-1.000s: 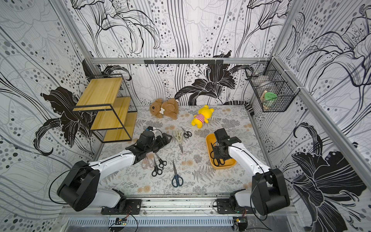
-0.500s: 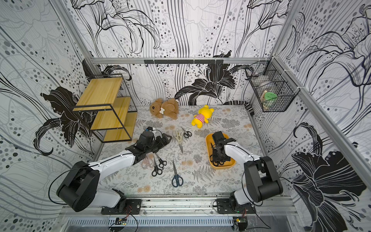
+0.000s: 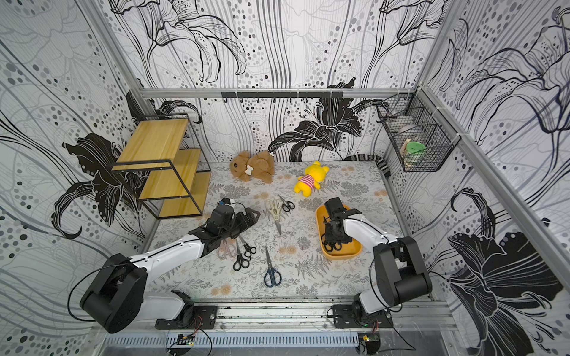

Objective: Put the scissors into the storage box
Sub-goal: Place the scissors in the storage box, then pick up the scissors from the center of the board.

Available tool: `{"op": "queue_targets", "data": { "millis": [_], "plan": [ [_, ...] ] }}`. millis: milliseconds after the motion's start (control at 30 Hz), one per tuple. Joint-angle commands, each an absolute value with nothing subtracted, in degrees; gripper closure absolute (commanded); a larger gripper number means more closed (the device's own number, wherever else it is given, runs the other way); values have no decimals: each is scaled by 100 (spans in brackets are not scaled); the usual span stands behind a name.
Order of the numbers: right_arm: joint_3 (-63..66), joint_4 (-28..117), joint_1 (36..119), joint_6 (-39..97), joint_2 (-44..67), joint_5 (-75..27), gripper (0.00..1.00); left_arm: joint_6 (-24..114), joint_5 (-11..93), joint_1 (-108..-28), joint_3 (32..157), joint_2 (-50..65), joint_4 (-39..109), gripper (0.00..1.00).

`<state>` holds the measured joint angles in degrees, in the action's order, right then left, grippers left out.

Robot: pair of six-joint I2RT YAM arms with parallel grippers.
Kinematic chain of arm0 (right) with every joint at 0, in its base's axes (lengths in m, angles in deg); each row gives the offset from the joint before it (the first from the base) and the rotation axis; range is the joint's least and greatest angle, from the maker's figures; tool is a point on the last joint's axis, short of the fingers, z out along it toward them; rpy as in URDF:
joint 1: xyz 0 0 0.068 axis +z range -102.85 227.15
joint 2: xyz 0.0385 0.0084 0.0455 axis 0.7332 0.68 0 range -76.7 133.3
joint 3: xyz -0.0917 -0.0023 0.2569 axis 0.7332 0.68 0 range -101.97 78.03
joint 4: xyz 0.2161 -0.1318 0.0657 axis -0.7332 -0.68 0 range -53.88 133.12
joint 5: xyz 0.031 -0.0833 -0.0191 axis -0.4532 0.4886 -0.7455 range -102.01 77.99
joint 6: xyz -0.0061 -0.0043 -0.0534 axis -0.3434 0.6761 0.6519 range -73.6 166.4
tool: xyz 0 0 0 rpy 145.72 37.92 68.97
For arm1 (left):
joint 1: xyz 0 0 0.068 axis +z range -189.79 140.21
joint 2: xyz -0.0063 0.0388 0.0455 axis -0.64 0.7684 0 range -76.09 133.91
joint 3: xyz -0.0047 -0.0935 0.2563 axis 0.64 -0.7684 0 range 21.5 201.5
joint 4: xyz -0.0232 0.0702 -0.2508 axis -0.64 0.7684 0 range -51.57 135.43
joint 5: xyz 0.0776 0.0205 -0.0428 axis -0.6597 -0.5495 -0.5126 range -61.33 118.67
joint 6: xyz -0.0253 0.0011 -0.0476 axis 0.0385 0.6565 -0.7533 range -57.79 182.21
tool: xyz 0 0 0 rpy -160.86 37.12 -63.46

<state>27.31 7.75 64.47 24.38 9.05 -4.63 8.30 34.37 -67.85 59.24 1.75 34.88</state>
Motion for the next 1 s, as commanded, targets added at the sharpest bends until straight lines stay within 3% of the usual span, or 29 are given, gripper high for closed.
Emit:
{"op": "queue_targets", "data": {
  "millis": [0,200,433,967],
  "plan": [
    [2409,409,6438,2351,596,-317,61,860,3256,-6794,5853,49,3450,3],
    [2133,146,6625,2253,95,-511,60,685,3212,-6769,5857,89,3411,3],
    [1888,189,7649,1881,-30,-494,59,630,3255,-6628,5833,13,3506,3],
    [873,902,10437,1923,1725,-90,58,719,3200,-5733,5255,-731,4053,3]
  ]
}}
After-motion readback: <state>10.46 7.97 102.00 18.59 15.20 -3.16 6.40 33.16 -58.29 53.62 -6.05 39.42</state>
